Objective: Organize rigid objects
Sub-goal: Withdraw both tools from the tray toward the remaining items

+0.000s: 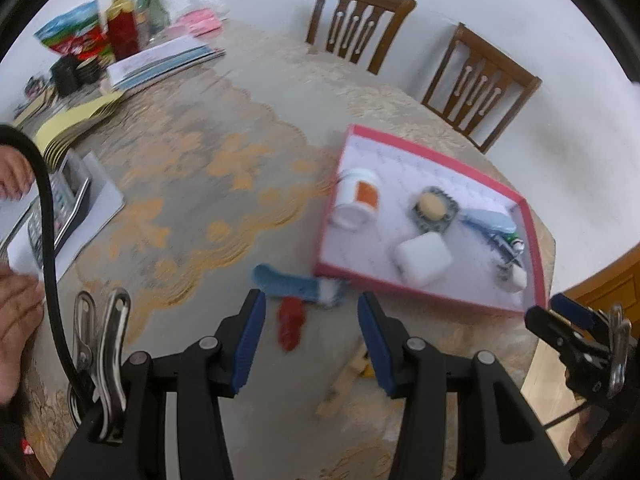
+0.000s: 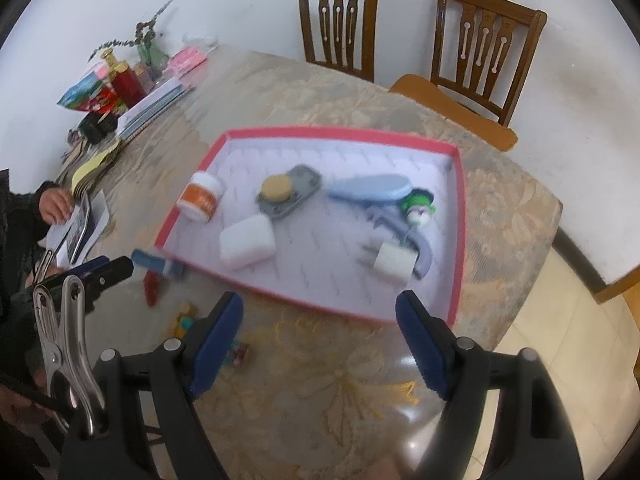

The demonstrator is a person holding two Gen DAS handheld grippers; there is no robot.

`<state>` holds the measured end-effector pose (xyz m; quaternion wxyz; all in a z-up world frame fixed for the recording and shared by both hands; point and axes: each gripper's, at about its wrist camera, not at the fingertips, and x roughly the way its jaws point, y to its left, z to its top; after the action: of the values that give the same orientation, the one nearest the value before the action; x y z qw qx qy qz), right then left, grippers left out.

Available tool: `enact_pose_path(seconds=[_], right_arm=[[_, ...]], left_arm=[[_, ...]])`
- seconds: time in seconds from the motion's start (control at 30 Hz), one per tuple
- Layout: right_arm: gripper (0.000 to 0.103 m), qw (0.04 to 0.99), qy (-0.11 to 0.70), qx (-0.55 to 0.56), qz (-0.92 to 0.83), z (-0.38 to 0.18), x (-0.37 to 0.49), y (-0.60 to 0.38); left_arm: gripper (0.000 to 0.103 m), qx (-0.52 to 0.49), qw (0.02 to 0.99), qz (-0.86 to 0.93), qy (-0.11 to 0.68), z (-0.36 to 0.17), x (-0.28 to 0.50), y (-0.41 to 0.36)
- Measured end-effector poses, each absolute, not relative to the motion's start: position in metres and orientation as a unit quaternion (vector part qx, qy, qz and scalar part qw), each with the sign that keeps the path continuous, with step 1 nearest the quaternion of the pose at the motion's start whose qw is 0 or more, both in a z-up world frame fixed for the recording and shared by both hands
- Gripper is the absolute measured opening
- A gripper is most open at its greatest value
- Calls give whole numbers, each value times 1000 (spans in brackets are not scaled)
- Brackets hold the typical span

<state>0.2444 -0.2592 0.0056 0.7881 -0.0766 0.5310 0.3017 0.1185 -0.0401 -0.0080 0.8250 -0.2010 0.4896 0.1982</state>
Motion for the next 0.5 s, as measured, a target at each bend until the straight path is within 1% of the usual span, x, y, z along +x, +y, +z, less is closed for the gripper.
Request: enact_pose_path(seconds=[0.23,0.5], right_arm=[[81,777,540,-88,309,1,220,-258],[81,764,552,-102,317,-9,199,-256]], left_arm=[[51,-214,813,207,500,-28,102,-33],[50,-212,808,206,511,-52,111,-32]])
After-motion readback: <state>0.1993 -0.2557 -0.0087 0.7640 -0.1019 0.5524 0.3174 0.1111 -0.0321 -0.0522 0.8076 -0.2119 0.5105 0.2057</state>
